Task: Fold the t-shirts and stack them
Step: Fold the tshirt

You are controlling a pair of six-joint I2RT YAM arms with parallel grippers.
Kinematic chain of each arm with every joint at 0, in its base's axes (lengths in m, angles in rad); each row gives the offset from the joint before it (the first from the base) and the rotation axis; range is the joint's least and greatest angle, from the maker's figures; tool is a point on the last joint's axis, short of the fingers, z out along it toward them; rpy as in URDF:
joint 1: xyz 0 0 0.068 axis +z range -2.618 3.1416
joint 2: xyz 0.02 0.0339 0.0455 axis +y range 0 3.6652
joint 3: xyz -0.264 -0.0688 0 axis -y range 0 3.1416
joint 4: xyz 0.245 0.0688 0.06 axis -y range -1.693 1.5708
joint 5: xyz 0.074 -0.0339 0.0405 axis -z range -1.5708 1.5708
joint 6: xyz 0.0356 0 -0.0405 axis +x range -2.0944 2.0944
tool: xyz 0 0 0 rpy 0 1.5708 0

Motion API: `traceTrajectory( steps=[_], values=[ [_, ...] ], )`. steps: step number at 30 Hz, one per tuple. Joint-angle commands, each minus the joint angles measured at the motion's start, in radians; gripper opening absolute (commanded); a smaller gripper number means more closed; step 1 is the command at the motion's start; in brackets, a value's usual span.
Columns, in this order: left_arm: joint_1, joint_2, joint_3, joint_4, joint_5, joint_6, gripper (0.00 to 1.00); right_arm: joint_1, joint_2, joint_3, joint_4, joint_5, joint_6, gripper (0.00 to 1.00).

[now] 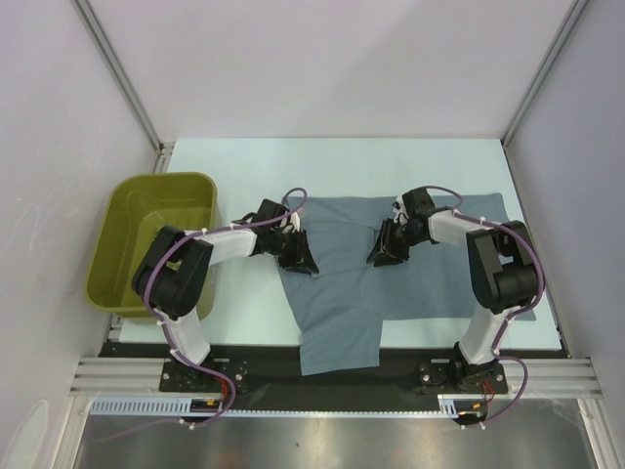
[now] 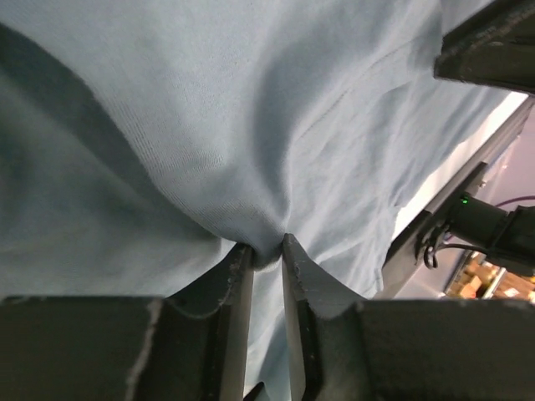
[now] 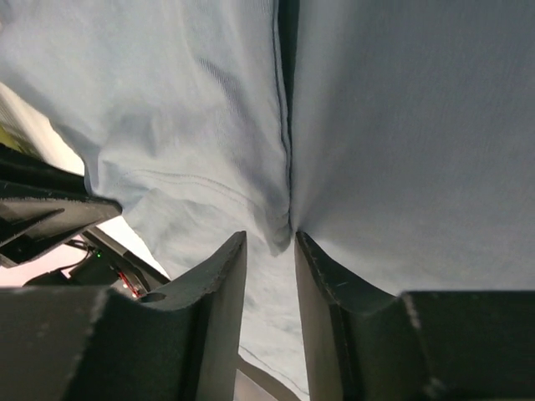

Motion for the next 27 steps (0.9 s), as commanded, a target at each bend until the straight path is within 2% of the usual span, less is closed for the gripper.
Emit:
traceTrajectory(
  steps=[1, 9, 18, 27],
  values=[
    [-0.005, -0.012, 0.04, 0.006, 0.055, -0.028, 0.23, -0.008, 0.025, 0.057, 0.004, 0.007, -0.037, 0.34],
    [0.041, -0.033, 0.01, 0.003, 0.12, -0.078, 0.13, -0.023, 0.023, 0.127, -0.097, -0.036, -0.042, 0.0],
    [0.075, -0.049, -0.026, 0.002, 0.184, -0.106, 0.11, -0.055, 0.064, 0.133, -0.206, -0.159, -0.023, 0.0],
    [0.052, -0.046, -0.072, 0.095, 0.244, -0.195, 0.15, -0.052, 0.069, 0.156, -0.231, -0.117, -0.049, 0.0]
  ],
)
